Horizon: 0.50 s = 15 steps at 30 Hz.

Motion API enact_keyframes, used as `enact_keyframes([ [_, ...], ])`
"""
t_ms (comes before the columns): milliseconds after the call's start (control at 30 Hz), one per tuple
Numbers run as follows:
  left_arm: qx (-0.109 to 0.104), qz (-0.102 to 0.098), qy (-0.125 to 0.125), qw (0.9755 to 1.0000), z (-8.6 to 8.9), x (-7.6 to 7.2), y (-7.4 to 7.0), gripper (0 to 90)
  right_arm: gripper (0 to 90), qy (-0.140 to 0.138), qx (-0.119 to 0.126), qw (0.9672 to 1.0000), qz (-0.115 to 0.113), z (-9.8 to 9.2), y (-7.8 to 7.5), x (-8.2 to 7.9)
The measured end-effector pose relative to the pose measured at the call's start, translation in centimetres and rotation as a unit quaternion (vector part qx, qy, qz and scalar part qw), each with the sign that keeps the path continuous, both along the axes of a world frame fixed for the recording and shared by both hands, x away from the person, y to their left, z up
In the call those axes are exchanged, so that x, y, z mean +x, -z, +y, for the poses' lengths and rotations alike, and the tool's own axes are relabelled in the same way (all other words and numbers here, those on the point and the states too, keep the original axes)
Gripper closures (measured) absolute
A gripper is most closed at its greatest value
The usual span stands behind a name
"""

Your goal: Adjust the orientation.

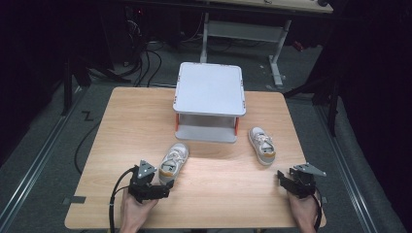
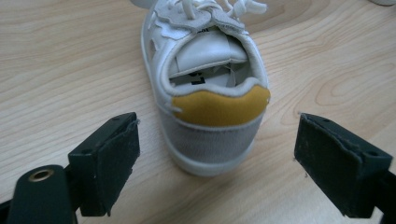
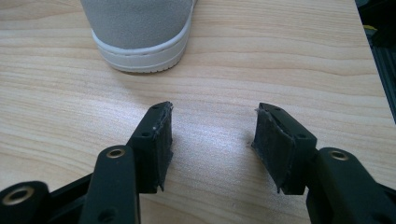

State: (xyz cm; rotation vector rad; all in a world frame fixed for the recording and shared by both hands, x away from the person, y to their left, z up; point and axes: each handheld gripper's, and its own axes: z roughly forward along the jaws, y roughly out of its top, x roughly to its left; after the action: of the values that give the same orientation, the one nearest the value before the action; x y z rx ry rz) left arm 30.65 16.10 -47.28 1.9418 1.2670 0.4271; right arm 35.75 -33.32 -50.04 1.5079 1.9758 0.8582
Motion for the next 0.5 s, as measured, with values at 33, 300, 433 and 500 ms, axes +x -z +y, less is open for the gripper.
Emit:
enact_keyframes([
  [33, 0.002, 0.006, -0.006, 1.0, -0.5, 0.5, 0.3, 14.3, 46.4, 0.0, 0.0, 1.0, 0.0, 0.0, 0.0, 0.0],
  [300, 0.03, 0.013, -0.03, 0.999, -2.0, 1.8, 1.0, 19.2, 46.3, 0.001, 0.0, 1.0, 0.0, 0.0, 0.0, 0.0],
  [433, 0.04, 0.009, -0.043, 0.9982, -2.3, 1.9, 0.9, 28.8, 46.2, 0.0, 0.0, 1.0, 0.0, 0.0, 0.0, 0.0],
  [500, 0.044, 0.004, -0.045, 0.998, -2.6, 1.7, 0.9, 30.2, 46.1, 0.0, 0.0, 1.0, 0.0, 0.0, 0.0, 0.0],
])
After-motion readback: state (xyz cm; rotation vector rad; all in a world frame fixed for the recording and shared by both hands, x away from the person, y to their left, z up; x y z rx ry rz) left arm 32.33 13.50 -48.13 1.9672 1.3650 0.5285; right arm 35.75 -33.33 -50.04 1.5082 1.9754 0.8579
